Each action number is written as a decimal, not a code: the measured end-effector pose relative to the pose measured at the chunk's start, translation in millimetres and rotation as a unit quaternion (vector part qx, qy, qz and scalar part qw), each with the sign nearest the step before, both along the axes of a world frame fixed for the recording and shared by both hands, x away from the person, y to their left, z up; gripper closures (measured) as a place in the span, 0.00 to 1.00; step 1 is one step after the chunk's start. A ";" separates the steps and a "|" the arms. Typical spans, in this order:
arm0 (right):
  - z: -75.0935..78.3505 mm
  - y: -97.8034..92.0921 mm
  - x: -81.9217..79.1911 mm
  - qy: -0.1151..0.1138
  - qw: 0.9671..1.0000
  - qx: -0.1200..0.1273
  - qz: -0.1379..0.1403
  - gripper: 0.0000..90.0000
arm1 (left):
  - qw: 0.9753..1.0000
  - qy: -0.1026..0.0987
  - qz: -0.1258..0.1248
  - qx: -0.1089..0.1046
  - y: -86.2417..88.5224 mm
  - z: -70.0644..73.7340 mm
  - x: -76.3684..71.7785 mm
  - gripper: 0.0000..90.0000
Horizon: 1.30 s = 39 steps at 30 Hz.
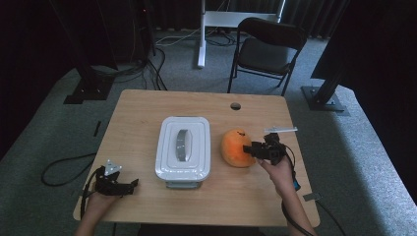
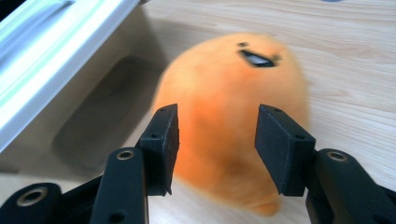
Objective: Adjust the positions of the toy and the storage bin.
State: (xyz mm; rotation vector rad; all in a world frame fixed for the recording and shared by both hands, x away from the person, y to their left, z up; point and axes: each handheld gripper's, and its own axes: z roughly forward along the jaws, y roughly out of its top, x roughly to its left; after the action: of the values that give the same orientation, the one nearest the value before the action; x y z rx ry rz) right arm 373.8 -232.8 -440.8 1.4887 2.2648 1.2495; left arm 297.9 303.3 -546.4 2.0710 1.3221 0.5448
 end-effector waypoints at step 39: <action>-45.3 67.1 17.7 -0.011 0.996 -0.085 0.017 0.43 | 1.000 0.000 0.000 0.000 0.0 0.0 0.0 0.02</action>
State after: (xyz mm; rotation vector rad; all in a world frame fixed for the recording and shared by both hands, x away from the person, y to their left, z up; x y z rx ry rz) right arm 391.5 -165.7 -486.1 1.3761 2.3258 1.0463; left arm 297.9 303.3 -546.4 2.0709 1.3220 0.5450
